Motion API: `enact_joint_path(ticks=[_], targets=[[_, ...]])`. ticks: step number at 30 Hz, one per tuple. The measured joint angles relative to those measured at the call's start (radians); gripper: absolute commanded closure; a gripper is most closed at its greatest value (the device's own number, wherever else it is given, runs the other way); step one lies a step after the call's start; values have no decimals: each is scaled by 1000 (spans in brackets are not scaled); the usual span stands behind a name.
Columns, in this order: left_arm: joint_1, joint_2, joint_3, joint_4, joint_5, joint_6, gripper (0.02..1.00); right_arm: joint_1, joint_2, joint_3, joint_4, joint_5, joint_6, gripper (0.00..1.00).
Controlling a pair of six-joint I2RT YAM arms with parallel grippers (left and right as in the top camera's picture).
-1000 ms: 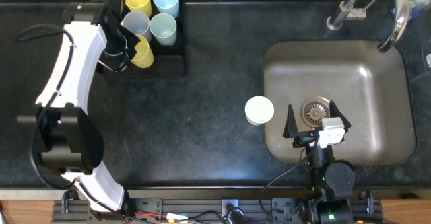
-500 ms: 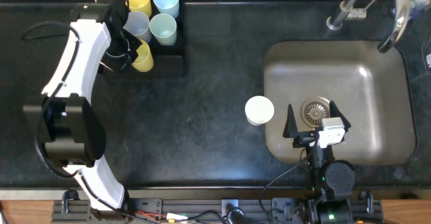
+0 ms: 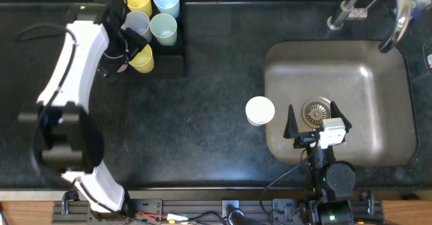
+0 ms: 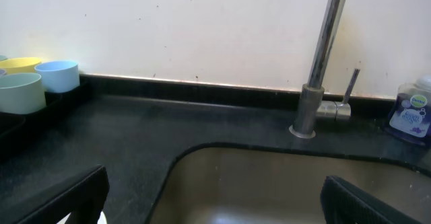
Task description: Store Cups
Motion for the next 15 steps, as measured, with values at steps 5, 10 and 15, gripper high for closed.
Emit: enact_joint_path(ticks=[5, 10, 15], targets=[[0, -274, -3, -172, -15, 10, 20, 0, 0, 0, 0, 0, 0, 3], [-13, -612, -5, -390, -44, 139, 20, 0, 0, 0, 0, 0, 0, 3], [-47, -993, -269, -285, -125, 343, 20, 0, -1, 0, 2, 0, 0, 3]])
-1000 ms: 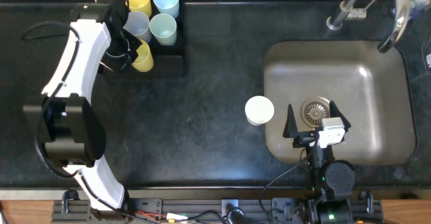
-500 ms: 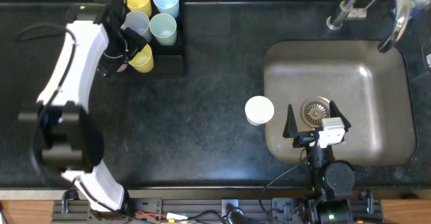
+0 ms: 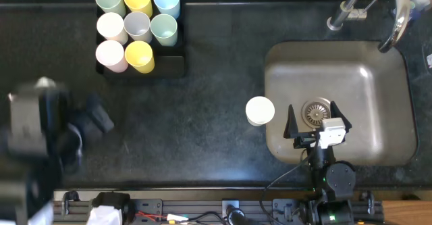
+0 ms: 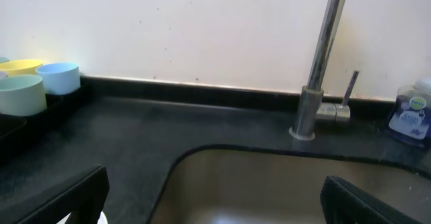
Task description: Store Cups
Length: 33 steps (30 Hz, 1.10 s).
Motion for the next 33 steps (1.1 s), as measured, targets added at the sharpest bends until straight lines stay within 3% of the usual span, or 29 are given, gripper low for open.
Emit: enact_joint_path(ticks=[3, 7, 12, 16, 18, 22, 33], targets=[[0, -229, -303, 217, -26, 132, 20, 0, 2, 0, -2, 0, 0, 1], [0, -509, -705, 668, -12, 331, 20, 0, 1, 0, -2, 0, 0, 3], [0, -726, -1112, 1245, 98, 495, 20, 0, 1, 0, -2, 0, 0, 5], [0, -825, -1310, 1530, 187, 549, 20, 0, 1, 0, -2, 0, 0, 3], [0, -875, -1373, 1566, 217, 560, 20, 0, 1, 0, -2, 0, 0, 3], [0, -935, -1414, 1431, 249, 589, 20, 0, 1, 0, -2, 0, 0, 3], [0, -940, -1419, 1422, 253, 727, 20, 0, 1, 0, -3, 0, 0, 3]])
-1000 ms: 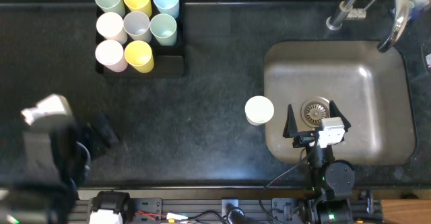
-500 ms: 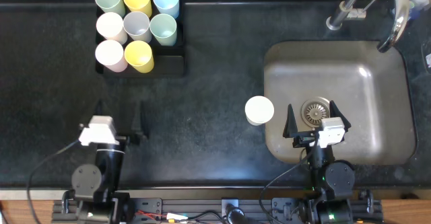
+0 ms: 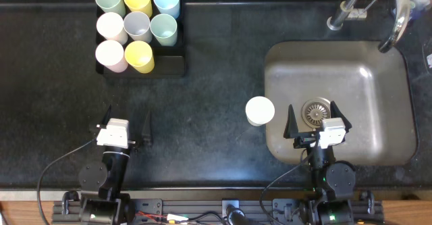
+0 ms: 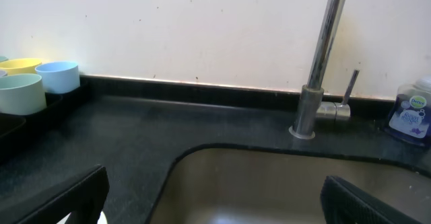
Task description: Store Cups
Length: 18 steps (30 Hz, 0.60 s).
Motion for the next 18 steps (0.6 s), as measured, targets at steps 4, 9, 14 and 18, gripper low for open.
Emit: enact_joint_path(ticks=[4, 9, 14, 18], targets=[[0, 0, 0, 0, 0, 8, 20, 0, 0, 0, 1, 0, 0, 3], [0, 0, 0, 0, 0, 8, 20, 0, 0, 0, 1, 0, 0, 3], [0, 0, 0, 0, 0, 11, 20, 0, 0, 0, 1, 0, 0, 3], [0, 0, 0, 0, 0, 11, 20, 0, 0, 0, 0, 0, 0, 3]])
